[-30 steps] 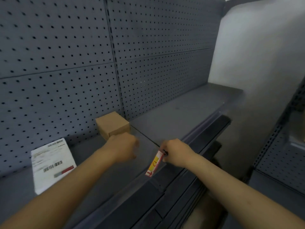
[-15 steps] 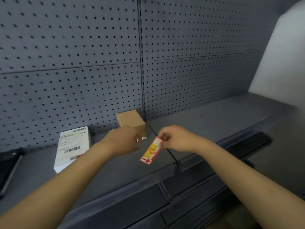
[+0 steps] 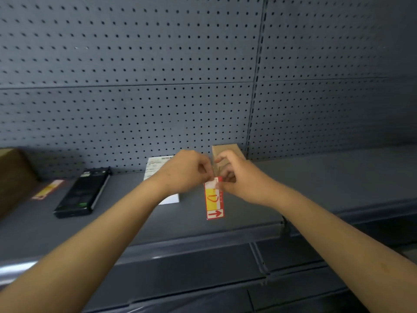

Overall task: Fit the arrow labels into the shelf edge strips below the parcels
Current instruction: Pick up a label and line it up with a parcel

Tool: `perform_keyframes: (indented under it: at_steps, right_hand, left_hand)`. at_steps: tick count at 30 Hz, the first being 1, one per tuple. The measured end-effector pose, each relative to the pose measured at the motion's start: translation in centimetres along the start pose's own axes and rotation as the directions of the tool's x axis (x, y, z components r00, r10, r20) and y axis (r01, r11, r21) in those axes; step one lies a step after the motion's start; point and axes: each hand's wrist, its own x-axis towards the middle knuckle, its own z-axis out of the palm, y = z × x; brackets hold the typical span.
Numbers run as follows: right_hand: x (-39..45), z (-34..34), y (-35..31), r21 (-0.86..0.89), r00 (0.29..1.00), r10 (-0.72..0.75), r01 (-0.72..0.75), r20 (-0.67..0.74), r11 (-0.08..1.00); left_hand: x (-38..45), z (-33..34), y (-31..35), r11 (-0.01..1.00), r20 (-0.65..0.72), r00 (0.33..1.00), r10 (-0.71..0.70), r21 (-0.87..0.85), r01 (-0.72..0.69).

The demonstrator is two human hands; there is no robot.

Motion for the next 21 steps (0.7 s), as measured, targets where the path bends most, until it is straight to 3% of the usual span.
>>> perform_keyframes:
  at_steps: [4,10,14,21]
  right_hand:
    - [1.5,2.6,-1.6,0.064,0.997,0.041,-0.045,0.065,0.997]
    - [4.8,8.2,-6.0,0.047,0.995,-0.025,0.021,0.094,0.999]
    - [6.6,13.0,-9.9,0.019,0.994,-0.059,0.058,0.092,0.998]
    - [7.6,20.1,-16.0,-0.098,0.993,-0.001,0.013,0.121,0.995]
  left_hand:
    - [-3.0,-1.8,-3.2,0.987,-0.121,0.985,-0.122,-0.124,0.107]
    - [-8.4,-4.8,-9.7,0.962,-0.203,0.951,-0.234,-0.193,0.196]
    - [-13.1,-7.1,-15.3,0.958,-0.272,0.918,-0.287,-0.090,0.273]
    - [-20.8,-10.3,-22.3,0.944,-0.124,0.948,-0.293,0.121,0.307]
